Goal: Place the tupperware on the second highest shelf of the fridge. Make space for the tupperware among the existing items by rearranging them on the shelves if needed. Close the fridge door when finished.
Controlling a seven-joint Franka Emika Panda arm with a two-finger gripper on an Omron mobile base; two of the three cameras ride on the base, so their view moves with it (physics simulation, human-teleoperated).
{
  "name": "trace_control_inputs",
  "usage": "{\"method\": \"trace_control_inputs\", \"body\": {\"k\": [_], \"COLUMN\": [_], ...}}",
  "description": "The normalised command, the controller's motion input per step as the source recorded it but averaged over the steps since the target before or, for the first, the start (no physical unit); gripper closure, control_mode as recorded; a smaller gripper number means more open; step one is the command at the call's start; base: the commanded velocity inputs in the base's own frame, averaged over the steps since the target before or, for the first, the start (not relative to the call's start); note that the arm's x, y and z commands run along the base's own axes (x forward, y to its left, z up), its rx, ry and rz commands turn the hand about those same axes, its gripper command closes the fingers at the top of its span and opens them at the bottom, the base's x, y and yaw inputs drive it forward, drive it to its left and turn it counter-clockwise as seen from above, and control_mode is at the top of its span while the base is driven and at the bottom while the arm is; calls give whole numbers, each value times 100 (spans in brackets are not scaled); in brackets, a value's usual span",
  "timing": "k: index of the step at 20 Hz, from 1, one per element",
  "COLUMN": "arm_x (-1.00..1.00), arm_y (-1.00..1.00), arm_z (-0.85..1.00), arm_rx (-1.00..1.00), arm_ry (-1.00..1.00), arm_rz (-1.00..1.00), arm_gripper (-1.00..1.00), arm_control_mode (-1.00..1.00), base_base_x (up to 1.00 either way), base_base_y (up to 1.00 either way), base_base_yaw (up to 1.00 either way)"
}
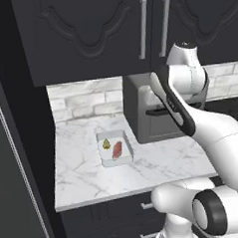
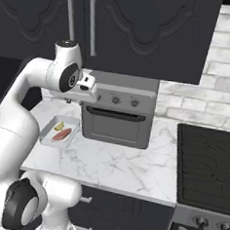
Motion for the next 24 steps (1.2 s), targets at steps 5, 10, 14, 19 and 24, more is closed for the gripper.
{"method": "trace_control_inputs", "body": {"k": [5, 10, 14, 19, 24], "arm_x": [-32, -60, -30, 0, 48], "arm_y": [6, 60, 63, 86, 95], "arm_z": [-19, -69, -82, -82, -57], "arm_rx": [-15, -21, -1, -2, -11], "arm_ry": [-2, 9, 16, 16, 0], "arm_rz": [0, 44, 88, 72, 16], "arm_gripper": [-100, -100, -100, -100, -100], "arm_control_mode": [-100, -100, -100, -100, -100], "base_base_x": [0, 0, 0, 0, 0], "base_base_y": [0, 0, 0, 0, 0], "base_base_yaw": [0, 0, 0, 0, 0]}}
